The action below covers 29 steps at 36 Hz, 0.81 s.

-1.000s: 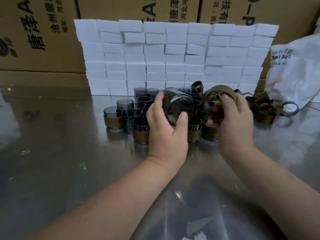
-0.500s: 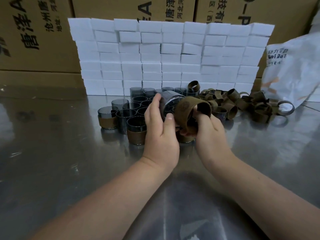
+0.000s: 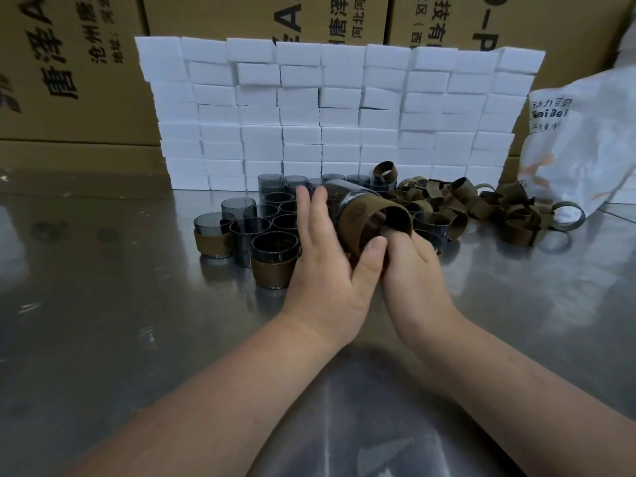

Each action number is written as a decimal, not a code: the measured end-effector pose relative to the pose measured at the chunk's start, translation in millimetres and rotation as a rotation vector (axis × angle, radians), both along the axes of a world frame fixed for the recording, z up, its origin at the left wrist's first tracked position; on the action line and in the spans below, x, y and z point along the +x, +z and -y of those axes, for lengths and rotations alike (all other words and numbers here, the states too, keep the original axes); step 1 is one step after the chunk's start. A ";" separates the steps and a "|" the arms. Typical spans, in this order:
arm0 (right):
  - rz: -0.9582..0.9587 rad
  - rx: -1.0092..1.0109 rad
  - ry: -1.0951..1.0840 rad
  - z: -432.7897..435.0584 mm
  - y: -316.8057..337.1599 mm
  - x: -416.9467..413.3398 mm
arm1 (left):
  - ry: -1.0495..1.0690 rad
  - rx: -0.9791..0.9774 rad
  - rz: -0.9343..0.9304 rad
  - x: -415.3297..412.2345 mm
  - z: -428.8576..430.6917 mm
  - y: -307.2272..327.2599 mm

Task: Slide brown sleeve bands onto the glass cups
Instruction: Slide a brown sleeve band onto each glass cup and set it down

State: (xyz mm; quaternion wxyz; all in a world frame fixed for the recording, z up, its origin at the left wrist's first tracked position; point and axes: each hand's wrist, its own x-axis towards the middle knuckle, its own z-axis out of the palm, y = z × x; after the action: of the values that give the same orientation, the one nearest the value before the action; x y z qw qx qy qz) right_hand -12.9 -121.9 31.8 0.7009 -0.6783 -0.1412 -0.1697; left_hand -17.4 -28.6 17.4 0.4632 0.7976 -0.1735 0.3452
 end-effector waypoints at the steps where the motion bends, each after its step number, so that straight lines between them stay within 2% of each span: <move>1: -0.005 0.000 0.011 -0.1 0.5 0.2 | -0.003 -0.002 0.012 0.7 -0.5 -0.6; 20: 0.056 -0.039 0.198 4.3 -1.9 6.5 | 0.065 -0.096 -0.055 4.7 -7.2 7.6; 25: -0.001 -0.025 0.142 4.8 0.1 9.5 | 0.121 -0.085 -0.027 8.2 -8.4 6.4; 29: 0.075 -0.114 0.113 5.6 0.6 7.6 | 0.149 -0.075 -0.009 9.6 -9.8 5.6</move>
State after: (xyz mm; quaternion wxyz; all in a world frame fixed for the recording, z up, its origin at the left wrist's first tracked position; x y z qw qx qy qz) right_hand -5.4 -127.5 32.4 0.6639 -0.7010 -0.2148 -0.1472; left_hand -7.8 -18.7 23.0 0.4665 0.7920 -0.0986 0.3813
